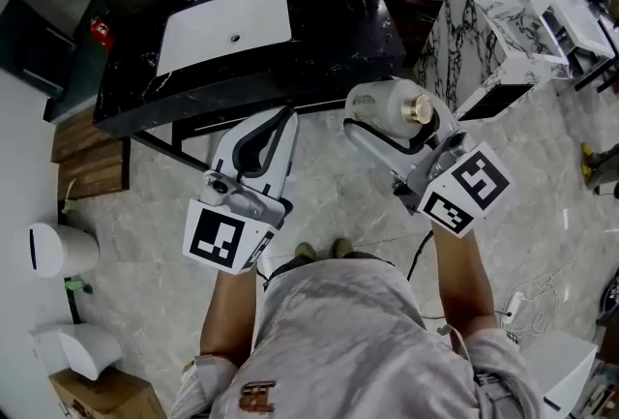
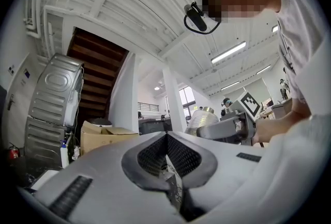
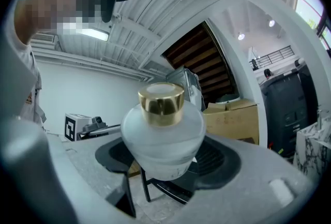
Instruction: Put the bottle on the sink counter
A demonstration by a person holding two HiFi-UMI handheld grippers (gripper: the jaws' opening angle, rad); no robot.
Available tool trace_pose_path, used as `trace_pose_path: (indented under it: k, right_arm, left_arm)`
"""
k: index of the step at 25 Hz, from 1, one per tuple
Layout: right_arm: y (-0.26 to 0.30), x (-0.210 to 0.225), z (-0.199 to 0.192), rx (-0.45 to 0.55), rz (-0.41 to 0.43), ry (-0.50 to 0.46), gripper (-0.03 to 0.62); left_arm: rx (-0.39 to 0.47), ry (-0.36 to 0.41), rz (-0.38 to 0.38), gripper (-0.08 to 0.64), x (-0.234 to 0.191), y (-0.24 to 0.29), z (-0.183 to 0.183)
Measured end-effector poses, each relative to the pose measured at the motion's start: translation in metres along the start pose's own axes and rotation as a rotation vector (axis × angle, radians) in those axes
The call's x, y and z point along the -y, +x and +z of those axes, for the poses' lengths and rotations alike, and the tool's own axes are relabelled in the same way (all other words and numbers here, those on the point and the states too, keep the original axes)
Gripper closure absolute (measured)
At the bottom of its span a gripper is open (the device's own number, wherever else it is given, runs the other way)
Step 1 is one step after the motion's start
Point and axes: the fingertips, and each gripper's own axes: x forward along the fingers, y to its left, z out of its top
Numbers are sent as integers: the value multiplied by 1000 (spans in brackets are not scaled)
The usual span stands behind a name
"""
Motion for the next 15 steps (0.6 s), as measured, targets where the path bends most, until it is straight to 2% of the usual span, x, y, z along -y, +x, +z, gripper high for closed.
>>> trace_pose_path:
  k: [15]
  right_arm:
    - [6,44,-7,-24,24,-17,262]
  left_arm:
    - [-20,22,58,560,-10,33,-16]
